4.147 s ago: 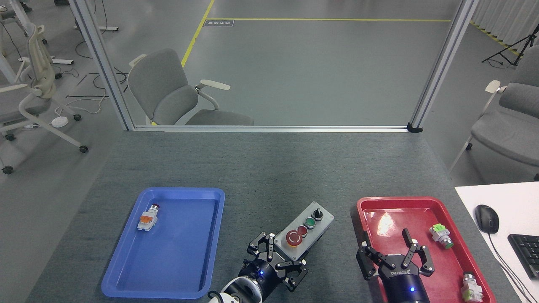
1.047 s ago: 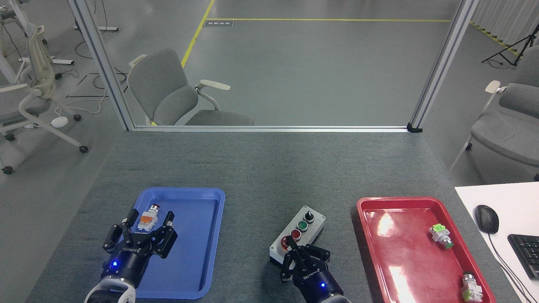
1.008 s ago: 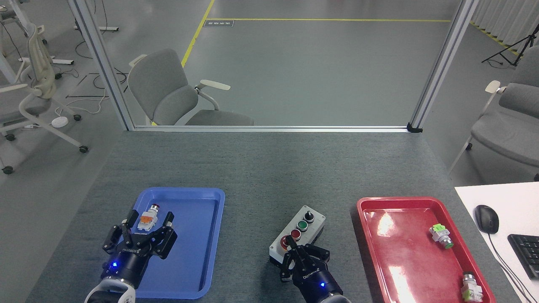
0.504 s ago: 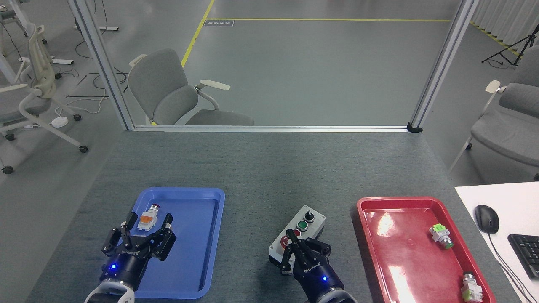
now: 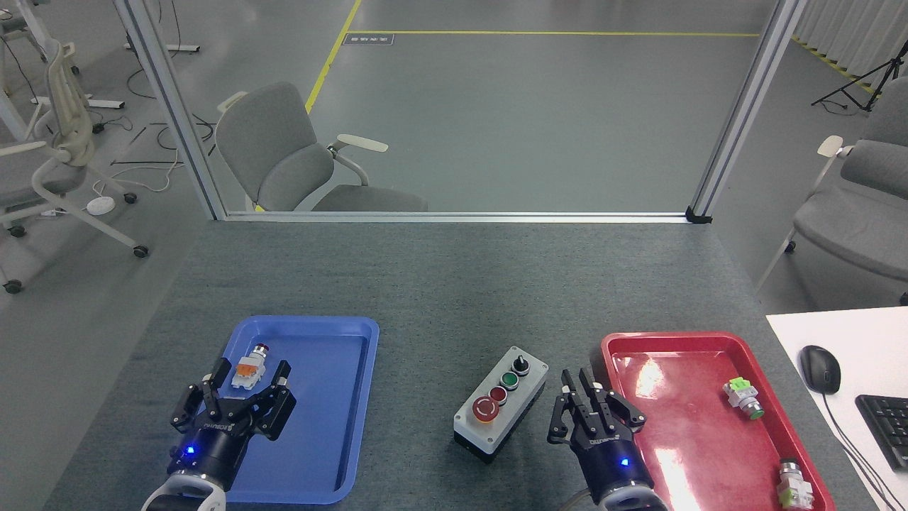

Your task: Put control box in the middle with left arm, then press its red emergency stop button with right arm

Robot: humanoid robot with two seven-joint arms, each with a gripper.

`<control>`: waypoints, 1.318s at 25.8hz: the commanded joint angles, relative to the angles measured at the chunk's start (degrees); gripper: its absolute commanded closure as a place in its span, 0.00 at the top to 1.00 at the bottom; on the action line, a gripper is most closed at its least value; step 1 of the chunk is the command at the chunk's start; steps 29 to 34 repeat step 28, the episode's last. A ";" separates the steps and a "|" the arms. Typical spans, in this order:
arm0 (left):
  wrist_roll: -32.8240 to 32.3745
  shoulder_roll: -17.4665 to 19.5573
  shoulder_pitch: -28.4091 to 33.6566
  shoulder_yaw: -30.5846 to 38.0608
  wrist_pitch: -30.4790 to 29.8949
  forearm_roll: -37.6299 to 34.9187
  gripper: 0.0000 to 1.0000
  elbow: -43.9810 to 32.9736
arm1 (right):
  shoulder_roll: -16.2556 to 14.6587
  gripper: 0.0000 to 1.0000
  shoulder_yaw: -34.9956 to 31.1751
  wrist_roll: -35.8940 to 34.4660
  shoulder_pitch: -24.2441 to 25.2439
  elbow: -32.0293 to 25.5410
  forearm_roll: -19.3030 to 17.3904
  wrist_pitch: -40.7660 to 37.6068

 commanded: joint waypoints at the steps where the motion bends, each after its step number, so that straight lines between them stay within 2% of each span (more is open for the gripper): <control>1: -0.05 -0.02 0.01 0.00 0.13 0.06 0.99 0.04 | -1.48 0.98 -4.01 -2.84 1.41 -0.04 0.08 -0.03; 4: -0.05 -0.11 0.01 0.00 0.22 0.06 0.99 0.04 | -2.36 0.98 -5.24 -4.07 2.91 0.05 -0.27 1.11; 5: -0.05 -0.20 0.01 0.00 0.22 0.06 0.99 0.04 | -2.71 0.98 -5.33 -4.07 3.00 -0.04 -1.59 2.34; 7: -0.05 -0.20 0.01 0.09 0.31 0.06 0.99 0.04 | -3.24 0.98 -5.41 -4.07 3.17 -0.04 -6.51 4.01; 9: -0.14 -0.20 0.01 0.09 0.49 0.06 0.99 0.04 | -3.33 0.98 -5.77 -3.98 3.17 -0.13 -8.62 4.10; 16: -0.14 -0.20 -0.07 0.09 0.75 0.06 0.99 0.04 | -6.40 0.99 -6.12 -6.88 3.17 -1.18 -8.27 2.61; 19: -0.14 -0.20 0.01 0.09 0.75 0.06 0.99 0.04 | -6.58 0.99 -6.03 -6.79 3.26 -1.71 -7.48 2.61; 23: -0.14 -0.20 -0.07 0.09 0.75 0.06 0.99 0.04 | -6.49 0.99 -6.03 -6.88 4.40 -2.06 -3.61 2.78; 34: -0.14 -0.20 -0.07 0.09 0.75 0.06 0.99 0.04 | -6.67 0.99 -5.94 -6.88 4.49 -2.06 -3.35 2.87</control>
